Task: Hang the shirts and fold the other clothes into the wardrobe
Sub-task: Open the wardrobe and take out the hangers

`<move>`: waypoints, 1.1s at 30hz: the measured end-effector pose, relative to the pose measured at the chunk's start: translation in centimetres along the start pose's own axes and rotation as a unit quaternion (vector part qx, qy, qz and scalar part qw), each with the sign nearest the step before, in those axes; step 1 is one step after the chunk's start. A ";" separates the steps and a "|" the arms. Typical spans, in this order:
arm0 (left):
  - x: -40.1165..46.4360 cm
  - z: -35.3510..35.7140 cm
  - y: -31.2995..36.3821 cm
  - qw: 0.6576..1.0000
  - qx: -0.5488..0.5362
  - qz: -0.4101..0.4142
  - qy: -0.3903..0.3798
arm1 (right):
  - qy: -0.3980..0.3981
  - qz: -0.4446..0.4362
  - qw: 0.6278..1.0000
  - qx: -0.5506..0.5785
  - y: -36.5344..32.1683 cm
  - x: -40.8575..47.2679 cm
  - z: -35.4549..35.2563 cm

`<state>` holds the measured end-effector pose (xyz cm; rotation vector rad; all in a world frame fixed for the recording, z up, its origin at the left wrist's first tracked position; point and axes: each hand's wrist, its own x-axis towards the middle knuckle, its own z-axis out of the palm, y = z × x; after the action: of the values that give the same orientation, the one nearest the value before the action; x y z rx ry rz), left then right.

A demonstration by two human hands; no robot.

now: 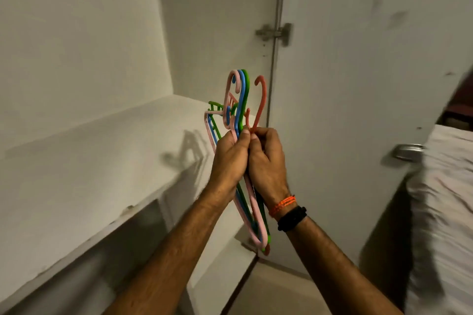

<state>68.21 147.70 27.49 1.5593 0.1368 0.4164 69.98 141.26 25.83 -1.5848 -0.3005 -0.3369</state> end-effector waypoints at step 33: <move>-25.4 67.2 -22.0 0.818 -0.029 -0.357 -0.449 | 0.319 0.310 0.889 -0.109 22.7 -12.7 -70.7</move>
<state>71.68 76.86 2.73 1.3754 -0.0366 -0.9109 65.09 69.93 2.25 -1.6008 0.7665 -0.3735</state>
